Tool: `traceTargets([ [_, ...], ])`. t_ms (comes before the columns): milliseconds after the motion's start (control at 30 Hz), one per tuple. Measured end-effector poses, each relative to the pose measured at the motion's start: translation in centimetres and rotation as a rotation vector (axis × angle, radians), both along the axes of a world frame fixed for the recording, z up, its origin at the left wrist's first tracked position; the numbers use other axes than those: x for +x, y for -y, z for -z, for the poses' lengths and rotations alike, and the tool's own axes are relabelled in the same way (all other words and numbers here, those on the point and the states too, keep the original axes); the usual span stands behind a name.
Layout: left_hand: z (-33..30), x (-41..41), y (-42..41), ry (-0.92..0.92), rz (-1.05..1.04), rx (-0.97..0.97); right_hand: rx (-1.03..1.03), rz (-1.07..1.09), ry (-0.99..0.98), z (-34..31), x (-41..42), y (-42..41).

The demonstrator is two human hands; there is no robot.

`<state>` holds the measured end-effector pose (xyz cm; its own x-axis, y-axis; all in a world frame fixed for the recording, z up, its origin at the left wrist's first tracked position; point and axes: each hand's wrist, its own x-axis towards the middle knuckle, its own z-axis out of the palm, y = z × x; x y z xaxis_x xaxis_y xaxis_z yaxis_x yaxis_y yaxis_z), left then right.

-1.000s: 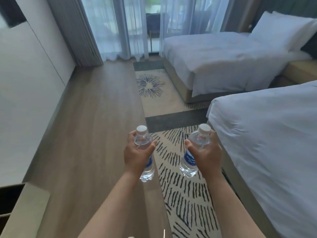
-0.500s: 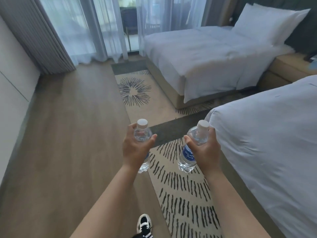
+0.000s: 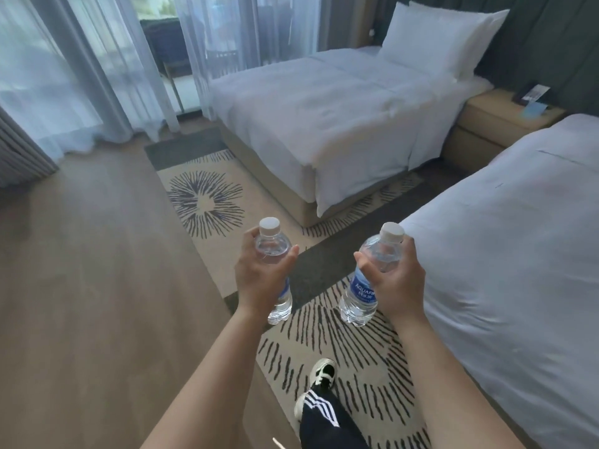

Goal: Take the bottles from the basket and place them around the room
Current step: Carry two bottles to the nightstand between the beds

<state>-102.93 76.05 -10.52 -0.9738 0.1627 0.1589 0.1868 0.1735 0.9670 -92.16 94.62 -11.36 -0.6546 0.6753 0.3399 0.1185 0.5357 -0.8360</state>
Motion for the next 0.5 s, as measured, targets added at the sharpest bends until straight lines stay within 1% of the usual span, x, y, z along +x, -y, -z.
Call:
traceTargets([
  [100, 0.7, -5.5, -4.6, 0.025, 0.067, 0.014, -0.022, 0.049, 0.006, 0.7, -4.9, -3.8],
  [200, 1.0, -11.5, -10.2, 0.016, 0.115, 0.000, 0.009, 0.107, -0.003, 0.9, -10.6, -8.5],
  [367, -0.2, -21.1, -19.8, 0.042, 0.188, -0.006, 0.014, 0.194, -0.022, -1.1, -19.2, -16.8],
  [500, -1.8, -27.0, -26.2, 0.053, 0.247, 0.024, 0.041, 0.267, -0.044, -3.0, -24.2, -22.4],
])
